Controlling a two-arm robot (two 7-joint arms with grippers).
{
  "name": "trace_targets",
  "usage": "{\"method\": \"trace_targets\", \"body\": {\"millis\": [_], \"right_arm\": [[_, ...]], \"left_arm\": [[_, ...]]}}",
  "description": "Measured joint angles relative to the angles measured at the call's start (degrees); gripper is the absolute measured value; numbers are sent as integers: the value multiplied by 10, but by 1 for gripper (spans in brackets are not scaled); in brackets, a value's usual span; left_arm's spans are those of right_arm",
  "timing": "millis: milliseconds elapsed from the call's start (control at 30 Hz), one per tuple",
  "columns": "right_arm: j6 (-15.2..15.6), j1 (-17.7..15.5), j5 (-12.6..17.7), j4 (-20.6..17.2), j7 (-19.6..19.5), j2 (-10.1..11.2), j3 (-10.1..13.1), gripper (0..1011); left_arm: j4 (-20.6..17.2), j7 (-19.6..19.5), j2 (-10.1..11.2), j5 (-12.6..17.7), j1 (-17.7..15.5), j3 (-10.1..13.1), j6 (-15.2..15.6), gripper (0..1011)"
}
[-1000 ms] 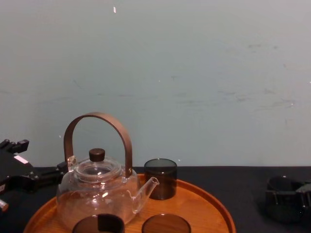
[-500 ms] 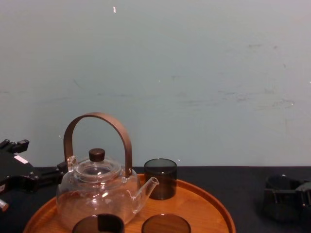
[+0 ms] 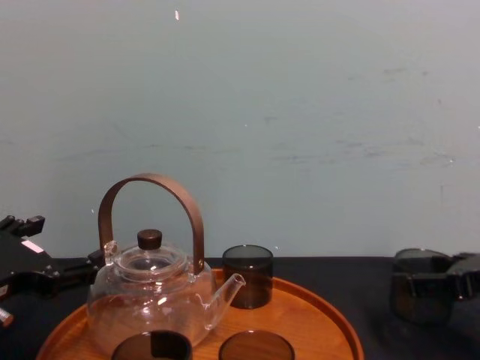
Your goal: Pick up the glass from the table and place it on the tray.
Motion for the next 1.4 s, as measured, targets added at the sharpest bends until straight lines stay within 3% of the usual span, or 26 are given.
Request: {"method": "trace_targets", "body": {"millis": [300,700,1400], "right_arm": [[12,-8,6,-52,6,9,-21,905],[12,4,2,-67,6,4,-53,905],[-13,49,-20,1,14,-41,-96,905]], "left_arm": [[0,0,0,0,0,0,0,1001],[0,0,0,0,0,0,0,1001],[0,0,0,0,0,0,0,1001]]}}
